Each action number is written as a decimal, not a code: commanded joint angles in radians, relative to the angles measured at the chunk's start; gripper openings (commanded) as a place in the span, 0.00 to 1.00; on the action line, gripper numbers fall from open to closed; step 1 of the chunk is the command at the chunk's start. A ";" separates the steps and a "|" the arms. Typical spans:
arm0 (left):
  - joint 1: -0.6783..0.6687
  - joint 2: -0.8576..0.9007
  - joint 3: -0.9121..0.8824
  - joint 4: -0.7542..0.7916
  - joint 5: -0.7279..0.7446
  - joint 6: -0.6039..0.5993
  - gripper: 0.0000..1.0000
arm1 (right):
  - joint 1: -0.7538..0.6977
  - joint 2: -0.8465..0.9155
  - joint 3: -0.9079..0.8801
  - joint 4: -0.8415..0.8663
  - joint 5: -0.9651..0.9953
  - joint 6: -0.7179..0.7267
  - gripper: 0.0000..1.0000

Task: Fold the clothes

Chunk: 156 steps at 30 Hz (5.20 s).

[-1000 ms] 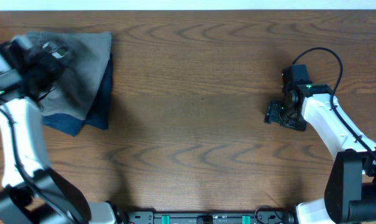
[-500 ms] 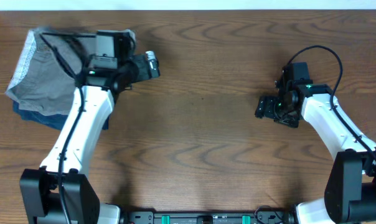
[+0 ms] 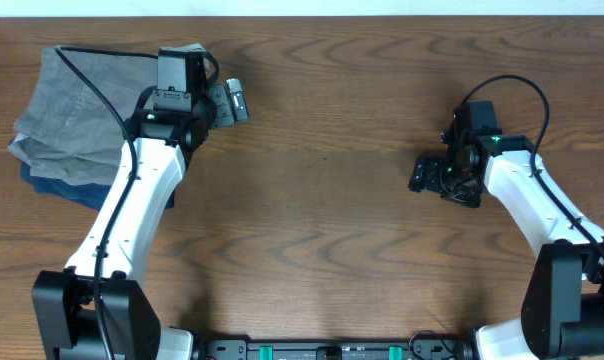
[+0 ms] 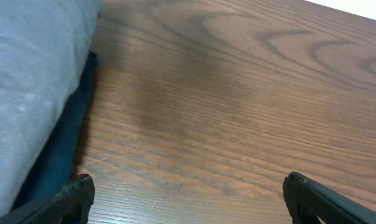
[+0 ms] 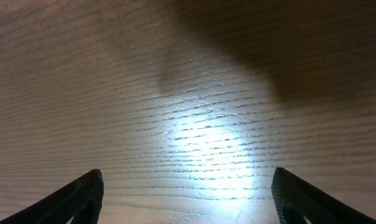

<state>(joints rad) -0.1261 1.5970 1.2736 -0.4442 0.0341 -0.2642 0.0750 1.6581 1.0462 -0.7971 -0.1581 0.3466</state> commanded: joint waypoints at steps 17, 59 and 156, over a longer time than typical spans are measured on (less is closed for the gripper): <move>0.005 -0.003 0.001 -0.620 -0.018 0.009 0.98 | -0.011 -0.009 0.005 -0.171 -0.027 -0.019 0.88; -0.156 -1.120 -0.443 -0.463 -0.135 -0.032 0.98 | -0.061 -1.066 -0.243 -0.173 0.177 -0.018 0.99; -0.156 -1.135 -0.449 -0.488 -0.135 -0.032 0.98 | -0.003 -1.653 -1.041 0.727 0.099 -0.426 0.99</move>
<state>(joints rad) -0.2787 0.4774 0.8371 -0.9314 -0.0860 -0.2886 0.0616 0.0116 0.0071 -0.0654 -0.0669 -0.0635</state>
